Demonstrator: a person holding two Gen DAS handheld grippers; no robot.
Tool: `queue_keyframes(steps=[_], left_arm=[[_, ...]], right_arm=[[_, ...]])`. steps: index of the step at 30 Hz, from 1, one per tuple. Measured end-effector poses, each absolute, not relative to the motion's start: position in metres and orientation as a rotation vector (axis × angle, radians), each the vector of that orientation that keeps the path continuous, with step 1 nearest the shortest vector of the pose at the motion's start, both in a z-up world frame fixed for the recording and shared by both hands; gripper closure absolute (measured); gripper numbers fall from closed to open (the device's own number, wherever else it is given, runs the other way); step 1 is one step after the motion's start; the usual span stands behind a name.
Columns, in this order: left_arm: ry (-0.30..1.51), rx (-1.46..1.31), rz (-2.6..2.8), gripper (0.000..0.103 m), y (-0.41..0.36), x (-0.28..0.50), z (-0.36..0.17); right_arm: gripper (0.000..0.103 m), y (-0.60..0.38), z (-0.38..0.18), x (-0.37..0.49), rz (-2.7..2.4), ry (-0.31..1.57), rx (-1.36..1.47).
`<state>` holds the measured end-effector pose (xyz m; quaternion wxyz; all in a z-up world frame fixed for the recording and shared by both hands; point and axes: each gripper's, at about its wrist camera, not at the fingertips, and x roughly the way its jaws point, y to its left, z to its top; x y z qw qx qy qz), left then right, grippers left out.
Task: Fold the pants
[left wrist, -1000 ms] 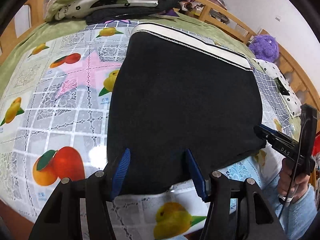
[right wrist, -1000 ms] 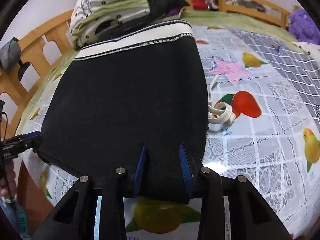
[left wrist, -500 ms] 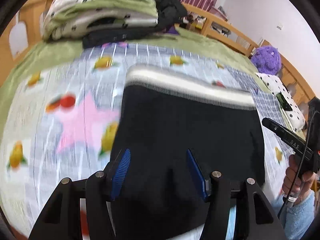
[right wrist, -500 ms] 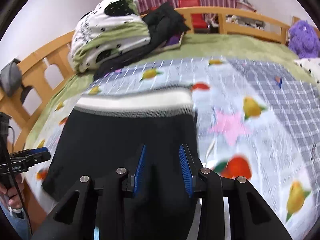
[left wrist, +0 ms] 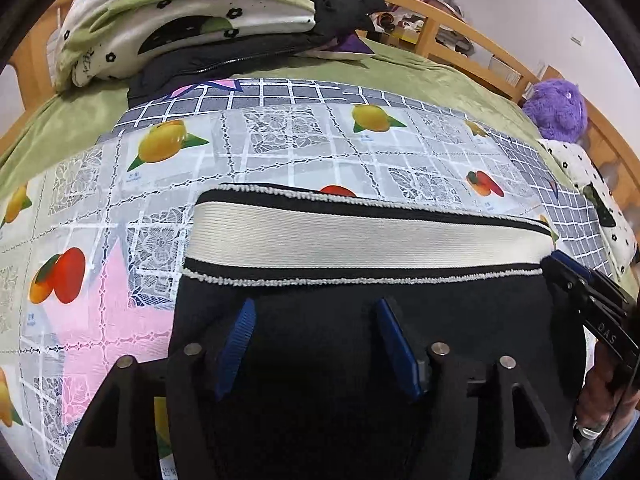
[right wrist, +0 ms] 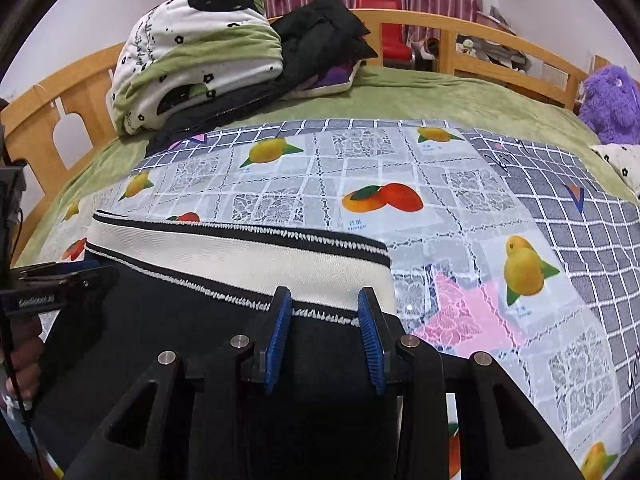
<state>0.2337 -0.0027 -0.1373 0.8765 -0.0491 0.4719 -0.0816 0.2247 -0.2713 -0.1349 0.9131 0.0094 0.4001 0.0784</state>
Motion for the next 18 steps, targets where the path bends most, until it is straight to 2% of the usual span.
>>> queue_keyframes(steps=[6,9,18], left_arm=[[1.002,-0.135,-0.165,0.041,0.001,0.229,-0.131],[1.014,-0.157,-0.165,0.043,0.007,0.217,-0.126],[0.977,-0.074,-0.169,0.043,0.04,0.127,-0.096]], right_arm=[[0.068,-0.275,-0.137,0.219,0.168,0.796,0.045],[0.065,-0.275,-0.133,0.21,0.171,0.777,0.059],[0.064,-0.29,-0.104,0.15,0.153,0.718,0.073]])
